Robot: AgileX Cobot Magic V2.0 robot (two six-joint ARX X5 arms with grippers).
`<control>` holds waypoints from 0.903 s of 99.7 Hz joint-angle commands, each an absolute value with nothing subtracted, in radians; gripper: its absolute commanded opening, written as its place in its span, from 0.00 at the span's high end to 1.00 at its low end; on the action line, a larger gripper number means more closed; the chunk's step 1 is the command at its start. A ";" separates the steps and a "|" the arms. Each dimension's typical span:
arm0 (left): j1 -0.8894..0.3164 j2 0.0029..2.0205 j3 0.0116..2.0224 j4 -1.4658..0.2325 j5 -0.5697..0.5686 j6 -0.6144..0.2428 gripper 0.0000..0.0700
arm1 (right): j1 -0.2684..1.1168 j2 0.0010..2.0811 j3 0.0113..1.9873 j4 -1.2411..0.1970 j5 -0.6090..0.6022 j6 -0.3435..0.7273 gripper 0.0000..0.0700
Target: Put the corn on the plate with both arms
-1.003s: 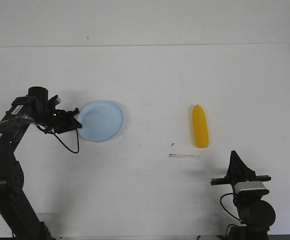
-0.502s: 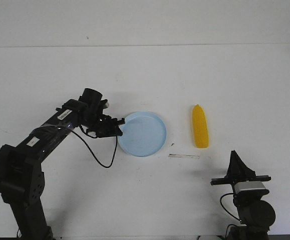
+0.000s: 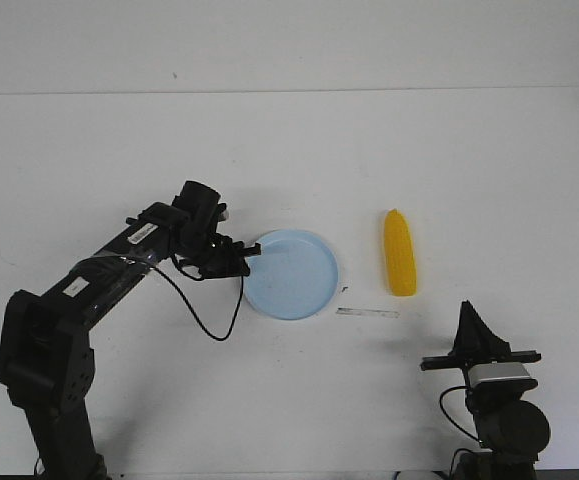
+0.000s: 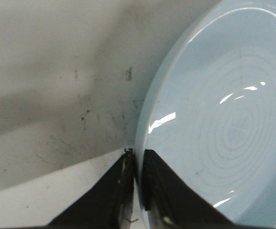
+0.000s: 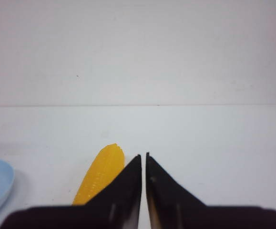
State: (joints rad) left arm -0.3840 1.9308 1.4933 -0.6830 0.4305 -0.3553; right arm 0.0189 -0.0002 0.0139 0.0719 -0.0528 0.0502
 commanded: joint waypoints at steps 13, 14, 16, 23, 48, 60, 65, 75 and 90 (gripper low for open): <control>-0.387 1.936 1.513 -0.683 0.390 -0.352 1.00 | 0.019 0.001 0.013 0.081 -0.052 0.063 0.98; -0.387 1.936 1.513 -0.683 0.390 -0.352 1.00 | 0.019 0.001 0.013 0.081 -0.052 0.063 0.98; -0.387 1.936 1.513 -0.683 0.390 -0.352 1.00 | 0.019 0.001 0.013 0.081 -0.052 0.063 0.98; -0.387 1.936 1.513 -0.683 0.390 -0.352 0.99 | 0.019 0.001 0.013 0.081 -0.052 0.063 0.98; -0.385 1.918 1.513 -0.684 0.390 -0.351 0.70 | 0.019 0.001 0.013 0.081 -0.052 0.063 0.98; -0.378 1.883 1.513 -0.681 0.389 -0.349 0.70 | 0.019 0.001 0.013 0.081 -0.052 0.063 0.98; -0.375 1.866 1.513 -0.679 0.389 -0.350 0.70 | 0.019 0.001 0.013 0.081 -0.052 0.063 0.98; -0.366 1.828 1.513 -0.672 0.383 -0.348 0.70 | 0.019 0.001 0.013 0.081 -0.052 0.063 0.98; -0.344 1.759 1.502 -0.624 0.373 -0.305 0.71 | 0.019 0.001 0.013 0.081 -0.052 0.063 0.98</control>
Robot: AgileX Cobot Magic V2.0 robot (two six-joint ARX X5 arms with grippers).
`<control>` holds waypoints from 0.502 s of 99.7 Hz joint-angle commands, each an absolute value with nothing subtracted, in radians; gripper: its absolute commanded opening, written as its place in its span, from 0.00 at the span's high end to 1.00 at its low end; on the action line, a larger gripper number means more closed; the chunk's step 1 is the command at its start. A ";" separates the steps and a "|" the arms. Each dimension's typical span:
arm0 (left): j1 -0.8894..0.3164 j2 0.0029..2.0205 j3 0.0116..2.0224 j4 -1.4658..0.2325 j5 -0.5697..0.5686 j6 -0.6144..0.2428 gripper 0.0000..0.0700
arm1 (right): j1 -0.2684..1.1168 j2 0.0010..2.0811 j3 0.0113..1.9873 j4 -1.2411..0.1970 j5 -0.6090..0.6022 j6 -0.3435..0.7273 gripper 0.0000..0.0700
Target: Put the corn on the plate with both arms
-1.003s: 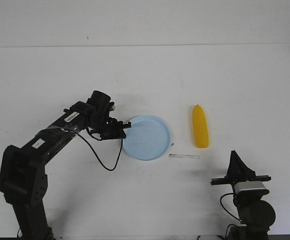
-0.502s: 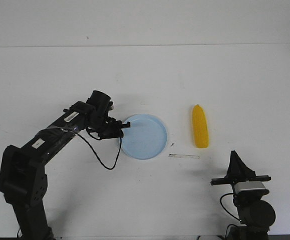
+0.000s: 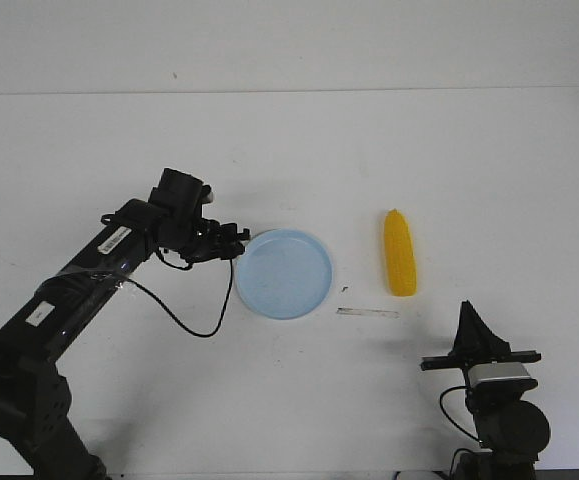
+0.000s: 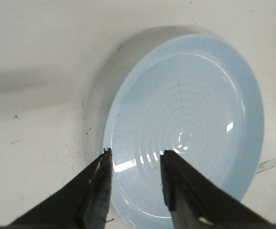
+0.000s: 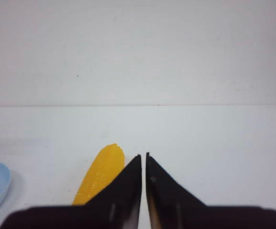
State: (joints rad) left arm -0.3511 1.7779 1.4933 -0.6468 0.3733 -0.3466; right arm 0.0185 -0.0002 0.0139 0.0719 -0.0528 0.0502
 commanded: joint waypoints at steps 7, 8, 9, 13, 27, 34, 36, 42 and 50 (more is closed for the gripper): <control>-0.326 1.716 1.474 -0.569 0.373 -0.294 0.72 | 0.019 0.001 0.013 0.081 -0.052 0.063 0.98; -0.322 1.710 1.469 -0.561 0.373 -0.292 0.72 | 0.019 0.001 0.013 0.081 -0.052 0.063 0.98; -0.318 1.703 1.464 -0.551 0.373 -0.291 0.73 | 0.019 0.001 0.013 0.081 -0.052 0.063 0.98; -0.303 1.675 1.441 -0.512 0.373 -0.285 0.80 | 0.019 0.001 0.013 0.081 -0.052 0.063 0.98; -0.257 1.559 1.322 -0.317 0.360 -0.272 1.00 | 0.019 0.001 0.013 0.081 -0.052 0.063 0.98; -0.231 1.490 1.240 -0.188 0.355 -0.268 1.00 | 0.019 0.001 0.013 0.081 -0.052 0.063 0.98; -0.224 1.470 1.214 -0.154 0.354 -0.269 1.00 | 0.019 0.001 0.013 0.081 -0.052 0.063 0.98; -0.204 1.406 1.133 -0.037 0.348 -0.269 1.00 | 0.019 0.001 0.013 0.081 -0.052 0.063 0.98; -0.183 1.323 1.025 0.104 0.299 -0.268 1.00 | 0.019 0.001 0.013 0.081 -0.052 0.063 0.98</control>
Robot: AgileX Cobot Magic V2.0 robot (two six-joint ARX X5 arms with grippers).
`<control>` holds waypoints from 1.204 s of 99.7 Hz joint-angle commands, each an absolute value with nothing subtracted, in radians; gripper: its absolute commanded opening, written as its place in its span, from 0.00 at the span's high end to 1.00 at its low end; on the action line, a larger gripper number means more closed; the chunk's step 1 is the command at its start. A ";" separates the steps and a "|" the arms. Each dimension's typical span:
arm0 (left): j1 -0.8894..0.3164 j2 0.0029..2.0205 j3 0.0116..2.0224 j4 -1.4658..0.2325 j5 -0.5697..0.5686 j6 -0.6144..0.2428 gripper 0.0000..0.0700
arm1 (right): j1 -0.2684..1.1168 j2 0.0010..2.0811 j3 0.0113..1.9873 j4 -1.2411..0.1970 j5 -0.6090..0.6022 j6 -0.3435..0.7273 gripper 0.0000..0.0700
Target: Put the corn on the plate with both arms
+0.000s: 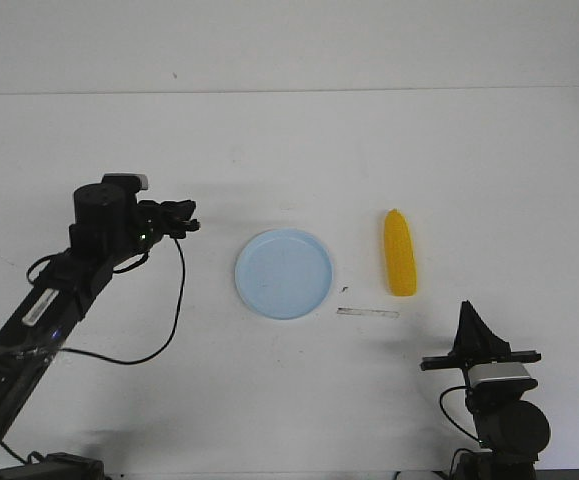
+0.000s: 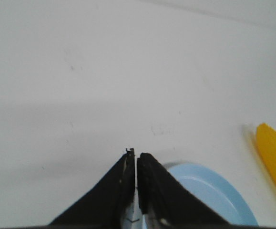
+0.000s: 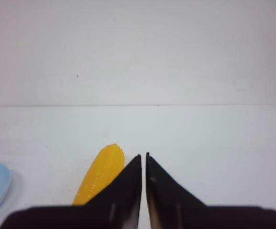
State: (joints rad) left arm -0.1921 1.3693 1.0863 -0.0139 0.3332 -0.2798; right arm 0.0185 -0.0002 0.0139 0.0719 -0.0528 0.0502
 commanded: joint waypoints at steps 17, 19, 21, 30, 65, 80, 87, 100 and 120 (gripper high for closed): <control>-0.165 1.152 0.854 0.220 0.139 -0.192 1.00 | 0.019 0.001 0.013 0.081 -0.052 0.063 0.98; -0.161 1.133 0.840 0.218 0.124 -0.181 1.00 | 0.019 0.001 0.013 0.081 -0.052 0.063 0.98; -0.157 1.114 0.827 0.218 0.111 -0.170 1.00 | 0.019 0.001 0.013 0.081 -0.052 0.063 0.98; -0.131 1.027 0.770 0.218 0.061 -0.134 1.00 | 0.019 0.001 0.013 0.081 -0.052 0.063 0.98; -0.009 0.688 0.621 0.172 0.042 -0.007 1.00 | 0.019 0.001 0.013 0.081 -0.052 0.063 0.98; 0.030 0.569 0.569 0.121 0.042 -0.007 1.00 | 0.019 0.001 0.013 0.081 -0.052 0.063 0.98; 0.033 0.509 0.529 0.122 0.042 -0.007 1.00 | 0.019 0.001 0.013 0.081 -0.052 0.063 0.98; 0.033 0.397 0.450 0.125 0.042 -0.008 1.00 | 0.019 0.001 0.013 0.081 -0.052 0.063 0.98; 0.033 0.233 0.355 0.124 0.042 -0.009 1.00 | 0.019 0.001 0.013 0.081 -0.052 0.063 0.98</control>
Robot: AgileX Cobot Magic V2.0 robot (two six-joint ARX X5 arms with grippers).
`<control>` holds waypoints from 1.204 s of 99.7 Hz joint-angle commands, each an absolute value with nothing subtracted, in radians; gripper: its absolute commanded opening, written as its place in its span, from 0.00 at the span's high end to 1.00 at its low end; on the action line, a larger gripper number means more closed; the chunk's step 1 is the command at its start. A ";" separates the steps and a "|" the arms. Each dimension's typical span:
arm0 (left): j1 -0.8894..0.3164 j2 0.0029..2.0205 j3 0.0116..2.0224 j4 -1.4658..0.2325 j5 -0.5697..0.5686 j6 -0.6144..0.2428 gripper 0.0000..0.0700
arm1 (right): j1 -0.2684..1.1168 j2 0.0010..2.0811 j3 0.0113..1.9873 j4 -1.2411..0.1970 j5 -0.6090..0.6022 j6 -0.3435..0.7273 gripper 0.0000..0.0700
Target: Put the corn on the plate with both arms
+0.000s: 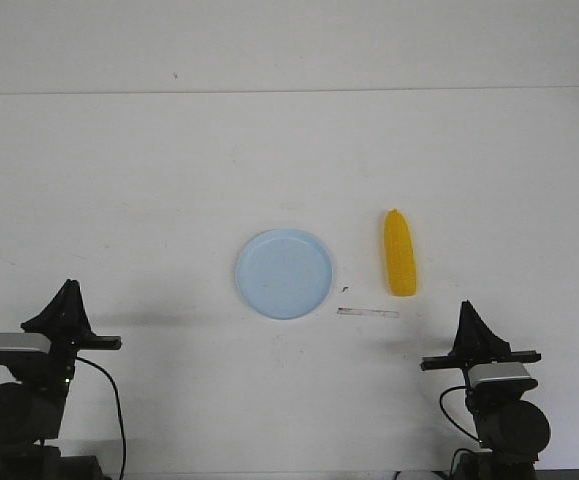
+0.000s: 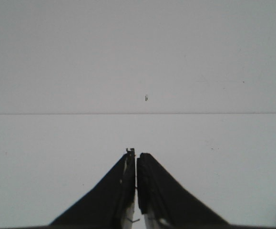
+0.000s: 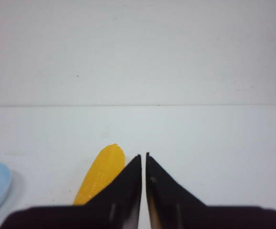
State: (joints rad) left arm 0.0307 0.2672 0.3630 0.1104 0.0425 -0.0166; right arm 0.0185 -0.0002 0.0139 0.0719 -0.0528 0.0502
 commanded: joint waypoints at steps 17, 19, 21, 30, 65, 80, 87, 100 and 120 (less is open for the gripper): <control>0.033 0.134 0.326 0.107 0.037 -0.011 1.00 | 0.019 0.001 0.013 0.081 -0.052 0.063 0.98; 0.033 0.128 0.326 0.104 0.032 -0.011 1.00 | 0.019 0.001 0.013 0.081 -0.052 0.063 0.98; 0.033 0.123 0.326 0.102 0.025 -0.011 0.99 | 0.019 0.001 0.013 0.081 -0.052 0.063 0.98; 0.033 0.107 0.326 0.099 0.023 -0.012 0.99 | 0.019 0.001 0.013 0.081 -0.052 0.063 0.98; 0.033 0.096 0.328 0.098 0.022 -0.011 0.99 | 0.019 0.001 0.013 0.081 -0.052 0.063 0.98; 0.033 0.097 0.328 0.098 0.022 -0.011 0.99 | 0.019 0.001 0.013 0.081 -0.052 0.063 0.98; 0.033 0.097 0.328 0.098 0.022 -0.011 0.99 | 0.019 0.001 0.013 0.081 -0.052 0.063 0.98; 0.033 0.097 0.328 0.098 0.022 -0.011 0.99 | 0.019 0.001 0.013 0.081 -0.052 0.063 0.98; 0.033 0.097 0.328 0.098 0.022 -0.011 0.99 | 0.019 0.001 0.013 0.082 -0.052 0.062 0.98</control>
